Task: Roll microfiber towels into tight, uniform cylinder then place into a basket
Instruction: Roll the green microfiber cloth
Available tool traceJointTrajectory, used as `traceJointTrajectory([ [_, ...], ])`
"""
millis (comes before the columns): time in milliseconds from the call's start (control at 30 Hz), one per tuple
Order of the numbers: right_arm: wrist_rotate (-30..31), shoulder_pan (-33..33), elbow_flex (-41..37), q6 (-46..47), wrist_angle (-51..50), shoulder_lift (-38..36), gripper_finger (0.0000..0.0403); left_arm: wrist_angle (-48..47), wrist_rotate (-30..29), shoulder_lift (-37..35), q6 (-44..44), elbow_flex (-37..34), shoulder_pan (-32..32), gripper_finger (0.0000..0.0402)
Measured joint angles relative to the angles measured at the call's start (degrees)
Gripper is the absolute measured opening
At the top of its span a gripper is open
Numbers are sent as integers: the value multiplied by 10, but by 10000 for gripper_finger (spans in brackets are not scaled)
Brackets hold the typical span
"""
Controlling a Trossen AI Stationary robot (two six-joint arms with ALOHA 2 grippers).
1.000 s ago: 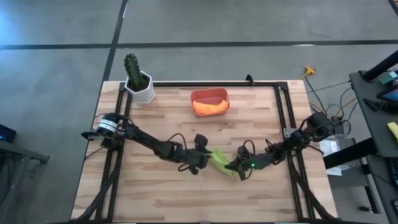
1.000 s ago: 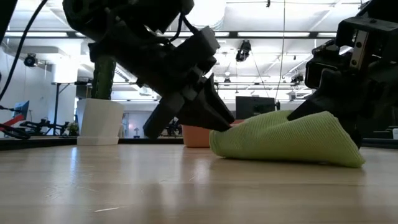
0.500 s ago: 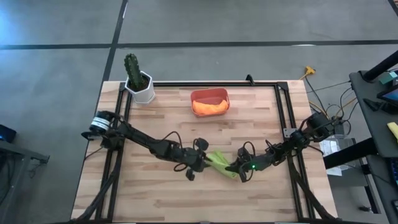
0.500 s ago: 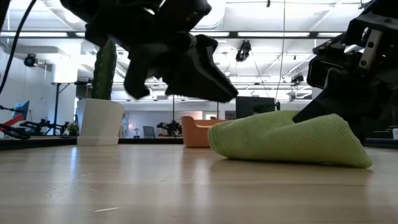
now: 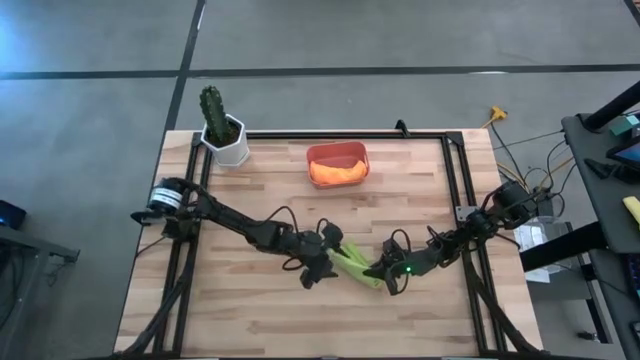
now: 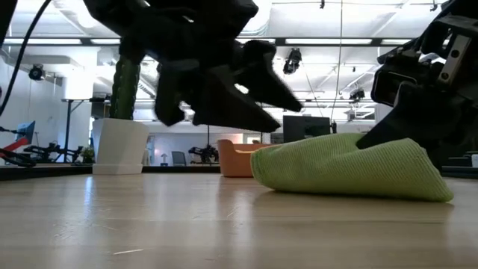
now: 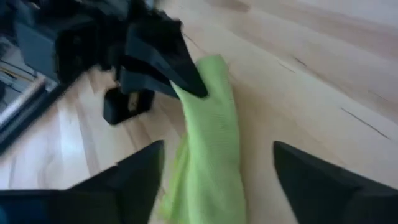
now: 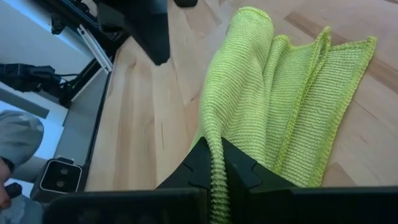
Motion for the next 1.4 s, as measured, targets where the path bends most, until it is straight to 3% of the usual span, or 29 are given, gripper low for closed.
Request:
traceJointTrajectory([
  [100, 0, 1, 0, -4, 1, 0, 9, 28, 3, 21, 9, 6, 3, 321],
  [200, 0, 1, 2, -12, 0, 0, 9, 84, 3, 56, 14, 13, 3, 334],
  [433, -29, 15, 27, -55, -45, 0, 9, 135, 7, 98, 26, 37, 14, 335],
  [667, -63, 46, 90, -114, -207, -2, 9, 123, 69, 97, 29, 83, 37, 309],
  [900, -69, 72, 110, -100, -238, -1, 9, 7, 119, 123, 22, 154, 66, 282],
  [1100, -63, 93, 111, -81, -251, -1, 9, -173, 256, 175, -79, 265, 92, 272],
  [1233, -62, 96, 111, -78, -255, -1, 9, -296, 266, 223, -85, 341, 94, 259],
  [1400, -60, 97, 111, -82, -255, -1, 9, -359, 268, 269, -95, 401, 88, 236],
])
